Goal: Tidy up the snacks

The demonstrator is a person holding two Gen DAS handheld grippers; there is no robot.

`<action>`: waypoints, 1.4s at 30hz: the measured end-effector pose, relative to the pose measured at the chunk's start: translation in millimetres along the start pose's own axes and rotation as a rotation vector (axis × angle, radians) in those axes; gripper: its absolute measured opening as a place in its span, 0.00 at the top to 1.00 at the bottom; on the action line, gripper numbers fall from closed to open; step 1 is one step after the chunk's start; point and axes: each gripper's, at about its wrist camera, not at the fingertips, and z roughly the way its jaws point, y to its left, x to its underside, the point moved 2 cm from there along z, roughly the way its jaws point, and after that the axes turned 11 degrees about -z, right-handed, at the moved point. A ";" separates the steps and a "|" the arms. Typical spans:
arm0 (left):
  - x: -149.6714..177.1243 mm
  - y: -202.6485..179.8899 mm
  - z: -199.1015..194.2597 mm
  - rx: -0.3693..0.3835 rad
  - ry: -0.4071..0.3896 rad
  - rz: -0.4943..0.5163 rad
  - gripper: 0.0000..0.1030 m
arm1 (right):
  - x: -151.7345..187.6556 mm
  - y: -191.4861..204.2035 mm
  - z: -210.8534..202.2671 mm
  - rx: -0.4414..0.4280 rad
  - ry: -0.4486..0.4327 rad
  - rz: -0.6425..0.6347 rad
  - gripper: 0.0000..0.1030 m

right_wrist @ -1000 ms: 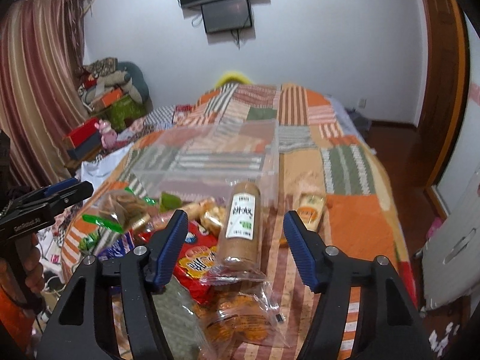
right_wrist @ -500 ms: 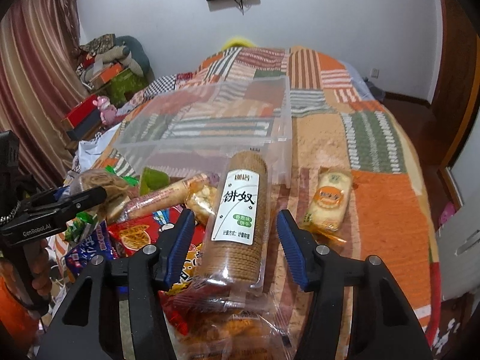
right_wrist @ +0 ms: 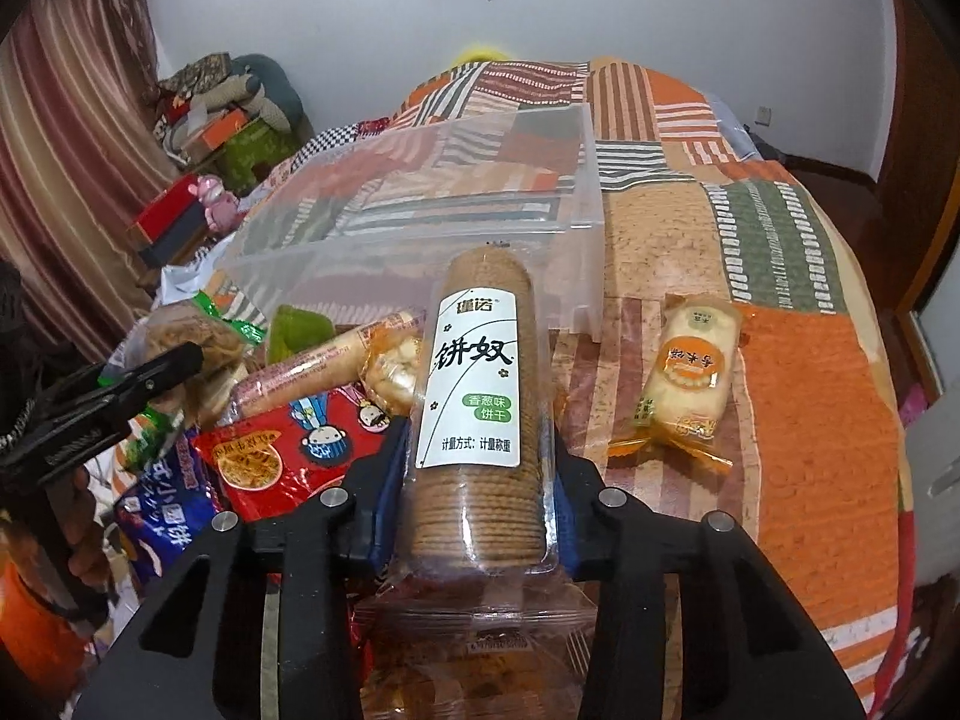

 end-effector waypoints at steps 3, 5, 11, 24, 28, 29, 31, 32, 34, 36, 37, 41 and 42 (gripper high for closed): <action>-1.8 0.5 -3.5 0.006 -0.005 -0.001 0.51 | -1.8 0.2 -5.6 0.005 -0.023 0.005 0.66; -3.9 1.2 -8.3 0.018 -0.014 -0.006 0.52 | -3.2 1.4 -8.9 0.009 -0.039 0.002 0.66; -13.7 -2.8 -25.4 0.036 -0.055 -0.012 0.53 | -6.8 3.5 -22.2 0.001 -0.083 -0.010 0.66; -53.3 -20.8 -52.6 0.080 -0.149 0.009 0.52 | -34.6 2.3 -47.9 0.017 -0.195 -0.030 0.66; -66.3 -25.8 -49.9 0.085 -0.168 0.008 0.52 | -46.4 -1.8 -49.7 0.017 -0.225 -0.021 0.66; -71.0 -27.6 -48.0 0.088 -0.169 0.010 0.52 | -49.7 -2.9 -49.5 0.018 -0.230 -0.022 0.66; -78.1 -30.8 -44.0 0.095 -0.169 0.011 0.52 | -55.9 -3.5 -48.1 0.028 -0.235 -0.022 0.66; -82.4 -32.4 -41.2 0.101 -0.164 0.010 0.52 | -60.3 -4.6 -44.8 0.035 -0.234 -0.023 0.66; -88.4 -33.8 -36.0 0.114 -0.157 0.010 0.52 | -65.1 -6.4 -41.4 0.036 -0.233 -0.020 0.66; -95.0 -36.5 -29.2 0.113 -0.149 0.013 0.52 | -69.7 -8.3 -35.0 0.036 -0.227 -0.016 0.66; -97.7 -37.5 -25.5 0.114 -0.144 0.013 0.52 | -71.9 -9.3 -31.5 0.033 -0.224 -0.013 0.66; -105.2 -39.1 -8.6 0.110 -0.117 0.011 0.52 | -79.2 -13.4 -19.8 0.024 -0.207 -0.003 0.66; -106.1 -39.2 -3.9 0.106 -0.109 0.010 0.52 | -81.0 -15.2 -15.9 0.022 -0.200 0.000 0.66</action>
